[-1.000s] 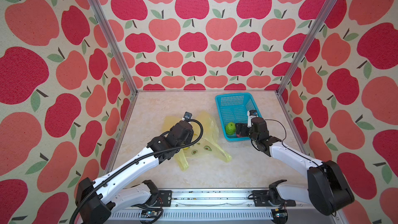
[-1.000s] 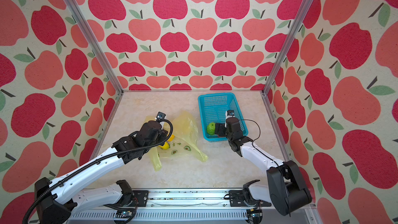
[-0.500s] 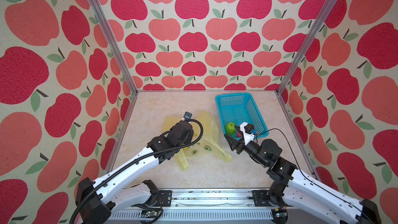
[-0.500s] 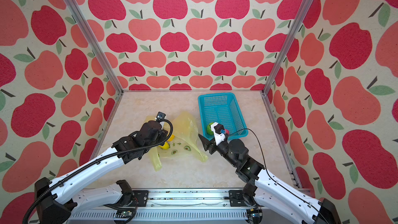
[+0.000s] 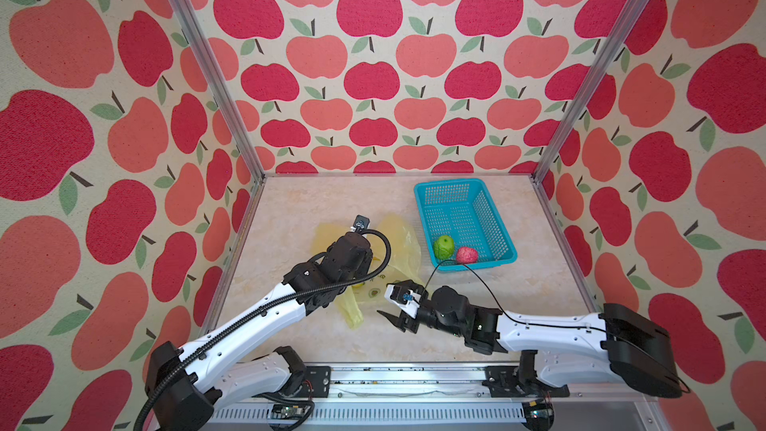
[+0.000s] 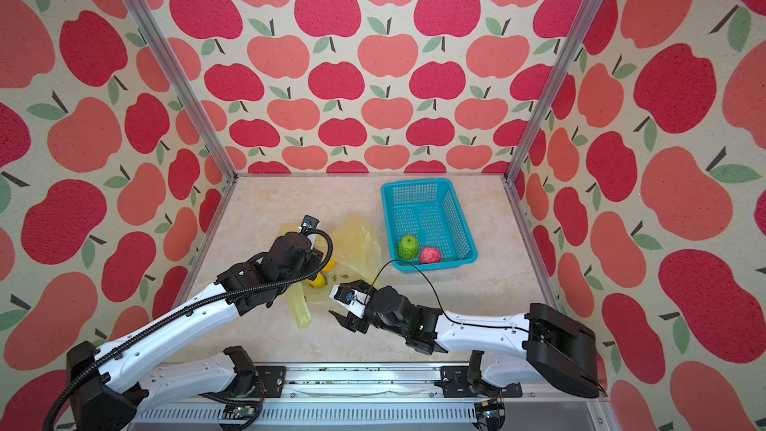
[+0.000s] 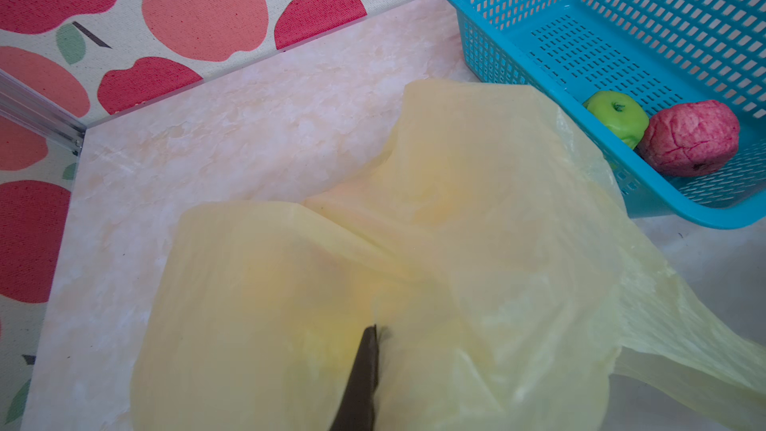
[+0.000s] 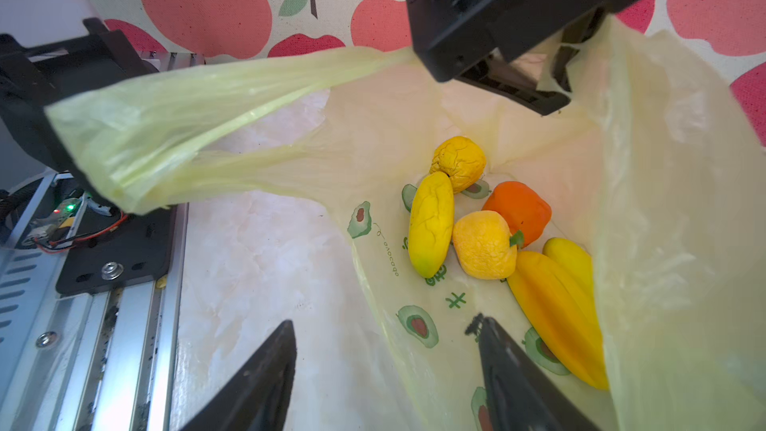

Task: Untie the knot of the plastic bag and take out the fruit
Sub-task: 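Reach the right gripper back into the bag and grasp the yellow elongated fruit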

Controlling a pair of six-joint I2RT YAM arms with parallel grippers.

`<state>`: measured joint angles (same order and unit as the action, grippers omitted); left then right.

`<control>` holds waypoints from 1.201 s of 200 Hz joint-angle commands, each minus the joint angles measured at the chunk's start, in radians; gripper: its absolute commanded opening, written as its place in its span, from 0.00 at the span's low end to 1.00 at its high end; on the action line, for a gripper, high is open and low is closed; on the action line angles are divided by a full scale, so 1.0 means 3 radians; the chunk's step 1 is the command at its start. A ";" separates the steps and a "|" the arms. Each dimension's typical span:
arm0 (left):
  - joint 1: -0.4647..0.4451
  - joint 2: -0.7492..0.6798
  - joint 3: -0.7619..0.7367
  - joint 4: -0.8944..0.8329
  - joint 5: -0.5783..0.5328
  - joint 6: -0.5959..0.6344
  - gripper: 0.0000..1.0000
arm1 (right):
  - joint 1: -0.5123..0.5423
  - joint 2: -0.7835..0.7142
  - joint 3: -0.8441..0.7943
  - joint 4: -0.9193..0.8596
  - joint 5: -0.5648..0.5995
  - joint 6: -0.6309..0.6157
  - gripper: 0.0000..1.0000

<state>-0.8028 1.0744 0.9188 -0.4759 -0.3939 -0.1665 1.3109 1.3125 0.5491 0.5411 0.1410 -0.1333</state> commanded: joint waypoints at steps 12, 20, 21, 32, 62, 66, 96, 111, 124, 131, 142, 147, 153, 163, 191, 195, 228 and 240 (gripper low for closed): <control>0.0002 -0.0032 -0.0003 -0.0025 -0.0003 -0.0007 0.00 | 0.0039 0.0417 0.0263 0.0290 0.0072 0.0131 0.70; 0.0002 -0.0038 -0.0004 -0.0025 -0.0010 -0.0007 0.00 | 0.0038 0.0528 0.0314 0.0307 0.0094 0.0183 0.70; 0.0002 -0.0038 -0.0002 -0.0025 -0.0008 -0.0007 0.00 | 0.0038 0.0538 0.0321 0.0305 0.0096 0.0188 0.70; 0.0002 -0.0045 -0.0007 -0.0020 -0.0012 -0.0007 0.00 | 0.0038 0.0676 0.0394 0.0303 0.0133 0.0254 0.69; 0.0002 -0.0047 -0.0005 -0.0024 -0.0020 -0.0007 0.00 | 0.0038 0.0966 0.0559 0.0309 0.0403 0.0374 0.68; 0.0002 -0.0048 -0.0009 -0.0022 -0.0014 -0.0007 0.00 | 0.0038 0.0993 0.0583 0.0299 0.0448 0.0392 0.68; 0.0002 -0.0048 -0.0008 -0.0023 -0.0013 -0.0007 0.00 | 0.0038 0.1153 0.0711 0.0238 0.0837 0.0476 0.68; 0.0002 -0.0051 -0.0008 -0.0020 -0.0011 -0.0007 0.00 | 0.0041 0.1227 0.0769 0.0210 0.0979 0.0520 0.68; 0.0002 -0.0052 -0.0006 -0.0023 -0.0009 -0.0007 0.00 | 0.0038 0.1305 0.0823 0.0206 0.1059 0.0557 0.67; 0.0002 -0.0058 -0.0009 -0.0019 -0.0008 -0.0007 0.00 | 0.0033 0.1362 0.0861 0.0193 0.1096 0.0586 0.67; 0.0002 -0.0063 -0.0010 -0.0024 -0.0013 -0.0007 0.00 | 0.0029 0.1442 0.0923 0.0167 0.1131 0.0625 0.67; 0.0002 -0.0065 -0.0011 -0.0015 -0.0007 -0.0007 0.00 | 0.0028 0.1479 0.0956 0.0156 0.1140 0.0645 0.67; -0.0001 -0.0066 -0.0017 -0.0013 -0.0011 -0.0007 0.00 | 0.0018 0.1523 0.0994 0.0138 0.1141 0.0675 0.66; 0.0002 -0.0073 -0.0015 -0.0011 -0.0011 -0.0007 0.00 | -0.0002 0.1592 0.1051 0.0124 0.1115 0.0721 0.67; -0.0001 -0.0080 -0.0021 -0.0011 -0.0012 -0.0007 0.00 | -0.0123 0.1776 0.1190 0.0137 0.0901 0.0911 0.67; -0.0003 -0.0080 -0.0023 -0.0009 -0.0011 -0.0007 0.00 | -0.0150 0.1795 0.1211 0.0134 0.0852 0.0943 0.67; -0.0003 -0.0094 -0.0015 -0.0014 0.0003 -0.0003 0.00 | -0.0325 0.2009 0.1359 0.0193 0.0444 0.1175 0.66; -0.0007 -0.0093 -0.0018 -0.0015 0.0008 -0.0006 0.00 | -0.0462 0.2103 0.1415 0.0224 0.0304 0.1240 0.66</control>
<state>-0.8021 1.0603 0.9188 -0.4740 -0.4030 -0.1665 1.2221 1.8877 0.9279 0.5907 0.3431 0.1577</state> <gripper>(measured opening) 0.046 0.664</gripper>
